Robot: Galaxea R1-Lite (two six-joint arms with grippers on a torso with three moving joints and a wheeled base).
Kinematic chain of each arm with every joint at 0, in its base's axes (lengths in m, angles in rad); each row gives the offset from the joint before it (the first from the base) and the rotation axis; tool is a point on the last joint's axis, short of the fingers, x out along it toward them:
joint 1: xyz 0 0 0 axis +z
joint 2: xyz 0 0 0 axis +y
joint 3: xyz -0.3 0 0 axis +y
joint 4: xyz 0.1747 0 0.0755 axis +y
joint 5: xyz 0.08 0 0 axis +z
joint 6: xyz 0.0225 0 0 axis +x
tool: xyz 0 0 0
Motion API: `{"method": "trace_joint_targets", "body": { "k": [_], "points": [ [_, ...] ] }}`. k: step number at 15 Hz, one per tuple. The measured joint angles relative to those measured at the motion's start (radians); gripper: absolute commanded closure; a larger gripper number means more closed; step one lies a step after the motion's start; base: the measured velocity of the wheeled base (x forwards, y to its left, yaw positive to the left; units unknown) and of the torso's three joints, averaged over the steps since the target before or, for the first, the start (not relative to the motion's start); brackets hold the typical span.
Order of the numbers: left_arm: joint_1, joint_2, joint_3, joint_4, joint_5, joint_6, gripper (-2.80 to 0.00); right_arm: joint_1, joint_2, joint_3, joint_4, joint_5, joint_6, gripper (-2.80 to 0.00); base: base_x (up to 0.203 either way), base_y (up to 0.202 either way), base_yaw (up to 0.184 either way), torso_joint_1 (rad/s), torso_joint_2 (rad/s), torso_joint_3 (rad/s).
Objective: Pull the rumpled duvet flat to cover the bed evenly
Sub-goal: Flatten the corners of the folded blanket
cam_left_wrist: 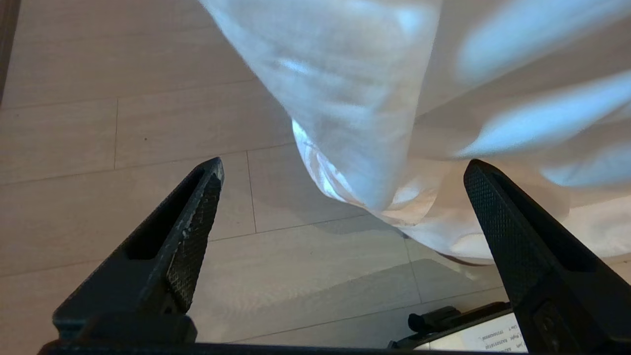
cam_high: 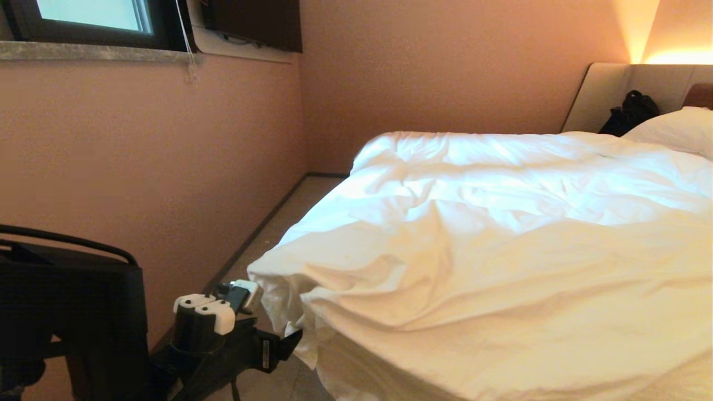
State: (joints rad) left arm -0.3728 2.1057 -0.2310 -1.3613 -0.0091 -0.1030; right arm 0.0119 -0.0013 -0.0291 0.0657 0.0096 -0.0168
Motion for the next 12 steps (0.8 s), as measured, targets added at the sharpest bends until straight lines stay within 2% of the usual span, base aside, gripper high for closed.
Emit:
{"method": "trace_joint_targets", "body": {
  "k": [3, 6, 12],
  "points": [
    [0.004, 0.003, -0.005, 0.004, 0.004, -0.002, -2.80, 0.000, 0.000, 0.000, 0.000, -0.001, 0.000, 0.00, 0.000, 0.000, 0.000, 0.000, 0.00, 0.000],
    [0.006, 0.003, -0.025, 0.016, 0.043, -0.001, -2.80, 0.000, 0.000, 0.000, 0.000, -0.001, 0.000, 0.00, 0.000, 0.000, 0.000, 0.000, 0.00, 0.000],
    [0.004, 0.011, -0.038, 0.016, 0.046, 0.000, -2.80, 0.000, 0.000, 0.000, 0.000, 0.000, 0.000, 0.00, 0.000, 0.000, 0.000, 0.000, 0.00, 0.000]
  ]
}}
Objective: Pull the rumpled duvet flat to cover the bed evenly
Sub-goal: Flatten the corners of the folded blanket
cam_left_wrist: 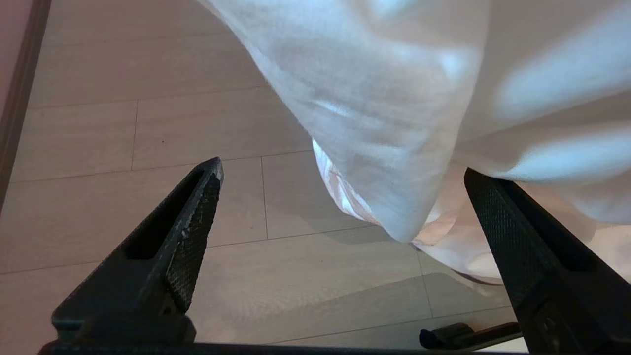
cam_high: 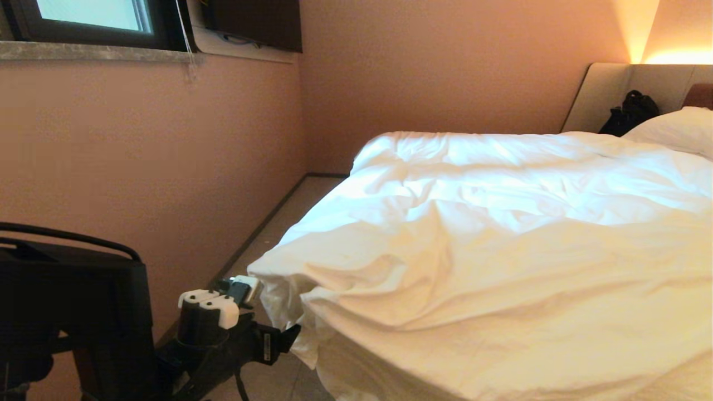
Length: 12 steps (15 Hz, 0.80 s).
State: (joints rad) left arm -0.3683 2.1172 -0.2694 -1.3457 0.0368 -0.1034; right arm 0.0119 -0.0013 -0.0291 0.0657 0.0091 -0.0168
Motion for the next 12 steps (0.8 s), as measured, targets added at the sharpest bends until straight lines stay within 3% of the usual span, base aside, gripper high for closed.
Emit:
{"method": "trace_joint_targets", "body": {
  "k": [12],
  "points": [
    [0.002, 0.027, -0.029, -0.009, 0.000, 0.000, -2.80, 0.000, 0.000, 0.000, 0.000, 0.000, 0.000, 0.00, 0.000, 0.000, 0.000, 0.000, 0.00, 0.000]
  ]
}}
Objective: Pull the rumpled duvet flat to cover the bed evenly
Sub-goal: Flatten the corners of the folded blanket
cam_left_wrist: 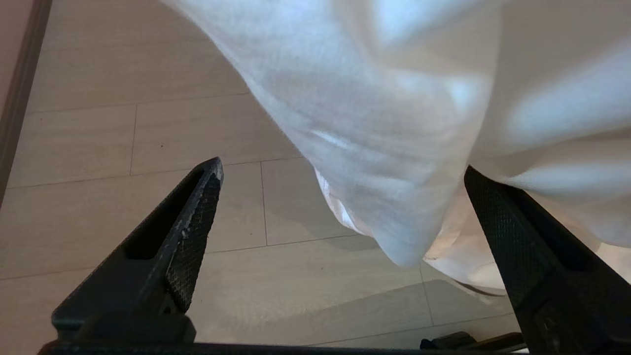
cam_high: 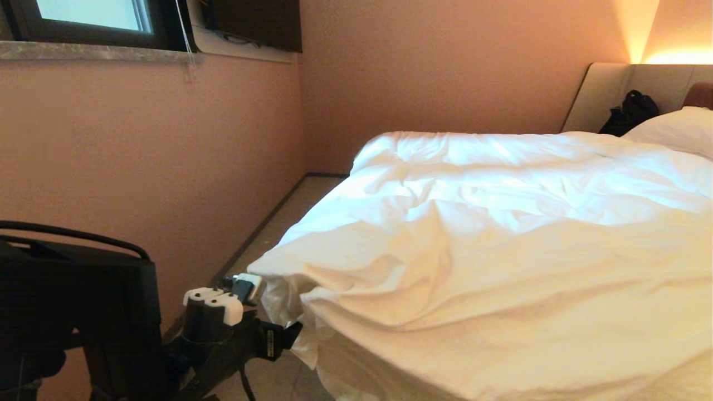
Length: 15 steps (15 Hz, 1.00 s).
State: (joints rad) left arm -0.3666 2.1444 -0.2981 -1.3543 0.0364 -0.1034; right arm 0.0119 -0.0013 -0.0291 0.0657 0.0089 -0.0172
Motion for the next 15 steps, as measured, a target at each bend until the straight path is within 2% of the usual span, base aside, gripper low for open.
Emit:
{"method": "trace_joint_targets", "body": {
  "k": [15],
  "points": [
    [0.000, 0.049, -0.074, 0.006, 0.003, -0.001, -2.80, 0.000, 0.000, 0.000, 0.000, 0.000, 0.001, 0.00, 0.000, 0.000, 0.000, 0.000, 0.00, 0.000]
  ]
}}
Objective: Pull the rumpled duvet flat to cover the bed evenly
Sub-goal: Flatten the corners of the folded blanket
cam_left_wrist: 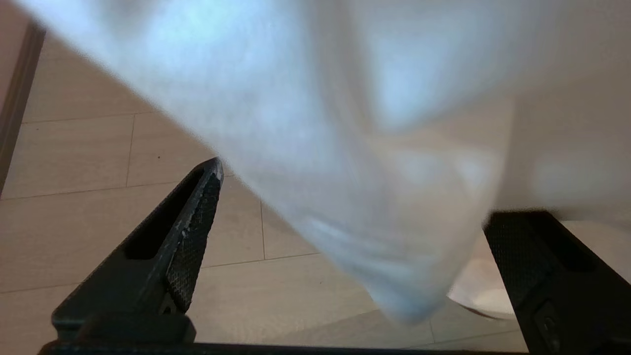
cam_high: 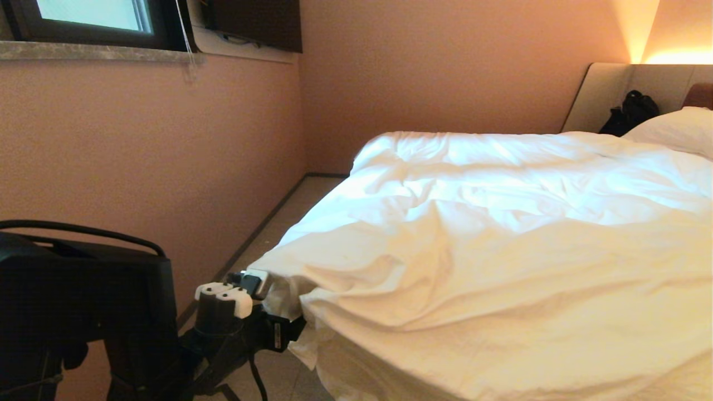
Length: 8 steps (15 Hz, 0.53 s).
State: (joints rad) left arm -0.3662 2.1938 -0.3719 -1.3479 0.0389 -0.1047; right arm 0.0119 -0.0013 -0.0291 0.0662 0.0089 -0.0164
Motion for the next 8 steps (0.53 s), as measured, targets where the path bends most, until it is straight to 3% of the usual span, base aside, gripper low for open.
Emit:
{"method": "trace_joint_targets", "body": {
  "k": [8],
  "points": [
    [0.006, 0.014, -0.020, 0.001, 0.001, 0.000, -2.80, 0.000, 0.000, 0.000, 0.000, 0.000, 0.000, 0.00, 0.000, 0.000, 0.000, 0.000, 0.00, 0.000]
  ]
}}
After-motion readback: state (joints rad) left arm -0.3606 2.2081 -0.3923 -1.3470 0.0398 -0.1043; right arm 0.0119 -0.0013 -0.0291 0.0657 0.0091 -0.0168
